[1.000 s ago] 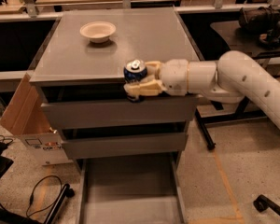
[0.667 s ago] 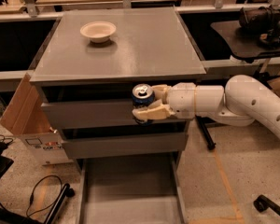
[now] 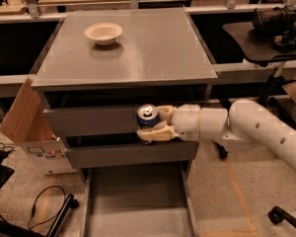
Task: Place pepsi can into bottom drawer
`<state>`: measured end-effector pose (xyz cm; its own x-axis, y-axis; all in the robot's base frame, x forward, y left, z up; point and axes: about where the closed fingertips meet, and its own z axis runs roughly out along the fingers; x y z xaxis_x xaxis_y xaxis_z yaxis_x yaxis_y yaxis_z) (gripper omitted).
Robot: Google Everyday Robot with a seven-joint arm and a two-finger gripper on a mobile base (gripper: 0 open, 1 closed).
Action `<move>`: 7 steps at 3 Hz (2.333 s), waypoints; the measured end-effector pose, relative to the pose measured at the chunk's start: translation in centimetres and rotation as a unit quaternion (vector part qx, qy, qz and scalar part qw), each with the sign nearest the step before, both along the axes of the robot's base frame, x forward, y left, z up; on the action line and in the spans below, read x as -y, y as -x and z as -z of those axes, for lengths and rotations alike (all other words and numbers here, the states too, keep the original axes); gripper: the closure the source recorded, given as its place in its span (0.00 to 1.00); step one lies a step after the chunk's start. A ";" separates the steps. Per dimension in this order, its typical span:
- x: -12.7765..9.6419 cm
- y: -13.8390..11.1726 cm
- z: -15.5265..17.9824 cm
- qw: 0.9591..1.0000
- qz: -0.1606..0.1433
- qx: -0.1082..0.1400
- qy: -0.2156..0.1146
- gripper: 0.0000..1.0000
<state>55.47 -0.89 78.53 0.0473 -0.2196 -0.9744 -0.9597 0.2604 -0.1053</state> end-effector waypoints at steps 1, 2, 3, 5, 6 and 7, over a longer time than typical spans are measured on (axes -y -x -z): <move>-0.8 2.1 8.2 1.000 -0.010 -0.014 -0.010 1.00; -1.5 3.4 14.8 0.999 -0.028 -0.015 -0.017 1.00; -2.6 4.0 20.6 0.998 -0.044 -0.027 -0.024 1.00; -4.8 2.7 24.3 0.998 -0.050 -0.041 -0.026 1.00; -7.7 0.1 30.8 0.996 -0.068 -0.060 -0.025 1.00; -10.4 -2.2 37.2 0.993 -0.094 -0.063 -0.023 1.00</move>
Offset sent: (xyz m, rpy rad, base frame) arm -0.0501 0.0187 -0.2321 0.0491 0.0315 0.0917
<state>57.63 9.49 41.32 -0.0391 -0.1737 -0.9840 -0.9966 0.0778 0.0258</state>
